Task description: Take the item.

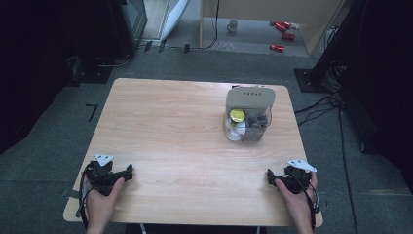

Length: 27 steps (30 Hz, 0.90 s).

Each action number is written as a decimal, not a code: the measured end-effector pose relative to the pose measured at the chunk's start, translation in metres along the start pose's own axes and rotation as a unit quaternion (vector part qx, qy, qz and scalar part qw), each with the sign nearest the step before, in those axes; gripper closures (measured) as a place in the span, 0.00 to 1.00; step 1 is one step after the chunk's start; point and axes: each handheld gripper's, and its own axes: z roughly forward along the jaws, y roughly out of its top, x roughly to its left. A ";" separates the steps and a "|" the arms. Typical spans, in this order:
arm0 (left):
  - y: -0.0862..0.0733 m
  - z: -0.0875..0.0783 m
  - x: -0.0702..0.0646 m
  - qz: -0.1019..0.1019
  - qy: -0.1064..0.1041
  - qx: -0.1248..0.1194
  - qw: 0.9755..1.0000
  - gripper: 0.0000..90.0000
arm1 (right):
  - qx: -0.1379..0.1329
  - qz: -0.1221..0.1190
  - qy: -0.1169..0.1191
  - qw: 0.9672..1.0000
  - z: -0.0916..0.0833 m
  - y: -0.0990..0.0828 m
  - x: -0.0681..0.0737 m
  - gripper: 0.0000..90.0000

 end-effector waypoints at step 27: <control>0.000 0.000 0.000 0.001 0.000 0.000 1.000 0.01 | -0.064 0.005 0.015 0.998 -0.043 0.078 0.004 0.15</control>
